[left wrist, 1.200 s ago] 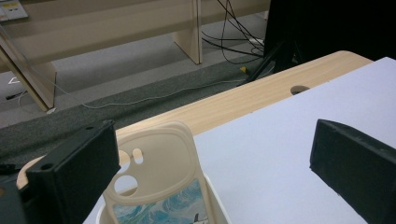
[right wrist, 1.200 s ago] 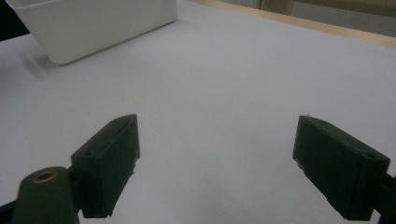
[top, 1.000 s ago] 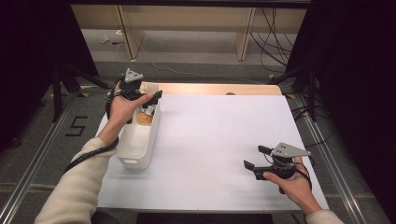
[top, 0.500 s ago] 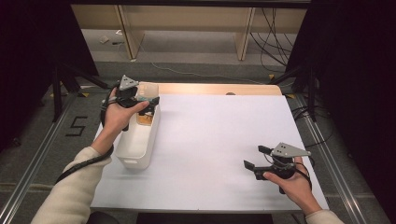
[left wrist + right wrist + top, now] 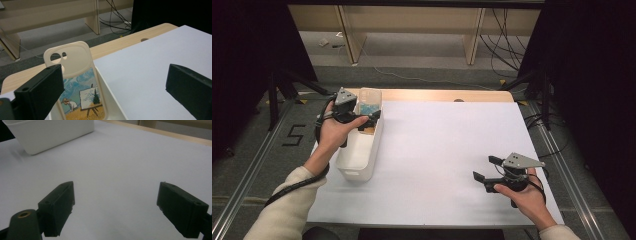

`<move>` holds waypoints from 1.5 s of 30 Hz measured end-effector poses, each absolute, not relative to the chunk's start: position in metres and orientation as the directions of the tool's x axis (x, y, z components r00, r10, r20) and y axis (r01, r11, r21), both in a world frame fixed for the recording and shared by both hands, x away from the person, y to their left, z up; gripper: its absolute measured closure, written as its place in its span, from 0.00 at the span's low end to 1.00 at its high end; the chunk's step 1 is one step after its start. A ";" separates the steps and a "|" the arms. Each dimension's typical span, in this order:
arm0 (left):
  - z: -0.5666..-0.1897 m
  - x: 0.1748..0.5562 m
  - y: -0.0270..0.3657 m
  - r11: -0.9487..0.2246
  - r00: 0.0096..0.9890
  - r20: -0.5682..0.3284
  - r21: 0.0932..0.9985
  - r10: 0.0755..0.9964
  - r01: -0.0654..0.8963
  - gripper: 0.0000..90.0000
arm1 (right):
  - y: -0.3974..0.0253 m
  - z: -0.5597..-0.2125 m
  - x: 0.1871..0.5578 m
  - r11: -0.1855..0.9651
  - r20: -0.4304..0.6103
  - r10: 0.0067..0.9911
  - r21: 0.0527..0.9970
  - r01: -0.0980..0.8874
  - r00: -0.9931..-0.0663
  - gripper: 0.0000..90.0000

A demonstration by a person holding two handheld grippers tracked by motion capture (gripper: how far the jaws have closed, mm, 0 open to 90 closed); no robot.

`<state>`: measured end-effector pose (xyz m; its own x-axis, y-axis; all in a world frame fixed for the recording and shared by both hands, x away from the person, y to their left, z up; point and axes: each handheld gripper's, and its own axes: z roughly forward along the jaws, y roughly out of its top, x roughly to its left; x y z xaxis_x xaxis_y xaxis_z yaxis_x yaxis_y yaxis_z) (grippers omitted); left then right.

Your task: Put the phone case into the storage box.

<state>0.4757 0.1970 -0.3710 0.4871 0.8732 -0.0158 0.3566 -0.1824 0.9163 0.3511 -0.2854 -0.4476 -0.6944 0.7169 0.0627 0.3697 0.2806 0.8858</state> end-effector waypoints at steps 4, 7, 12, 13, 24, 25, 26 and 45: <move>-0.372 0.472 0.197 -0.187 0.493 -0.014 0.916 0.870 0.356 0.01 | -0.286 -0.448 0.351 0.280 0.062 0.718 0.886 0.369 -0.694 0.17; -0.373 0.469 0.198 -0.188 0.497 -0.015 0.916 0.867 0.355 0.01 | -0.285 -0.448 0.351 0.279 0.062 0.717 0.887 0.368 -0.694 0.17; -0.377 0.465 0.200 -0.187 0.496 -0.018 0.914 0.868 0.359 0.01 | -0.286 -0.447 0.352 0.278 0.062 0.720 0.887 0.370 -0.691 0.17; -0.377 0.464 0.201 -0.185 0.496 -0.019 0.915 0.868 0.360 0.01 | -0.286 -0.447 0.352 0.278 0.062 0.720 0.887 0.369 -0.691 0.17; -0.378 0.452 0.197 -0.161 0.536 -0.057 0.923 0.842 0.351 0.01 | -0.287 -0.447 0.352 0.274 0.065 0.721 0.888 0.370 -0.690 0.17; -0.378 0.450 0.196 -0.165 0.538 -0.054 0.922 0.841 0.349 0.01 | -0.287 -0.447 0.352 0.274 0.065 0.721 0.888 0.370 -0.690 0.17; -0.379 0.449 0.196 -0.168 0.540 -0.050 0.923 0.840 0.346 0.01 | -0.287 -0.447 0.352 0.275 0.064 0.721 0.888 0.369 -0.690 0.17; -0.389 0.426 0.188 -0.192 0.578 -0.034 0.926 0.815 0.325 0.01 | -0.287 -0.447 0.352 0.273 0.064 0.723 0.889 0.369 -0.688 0.17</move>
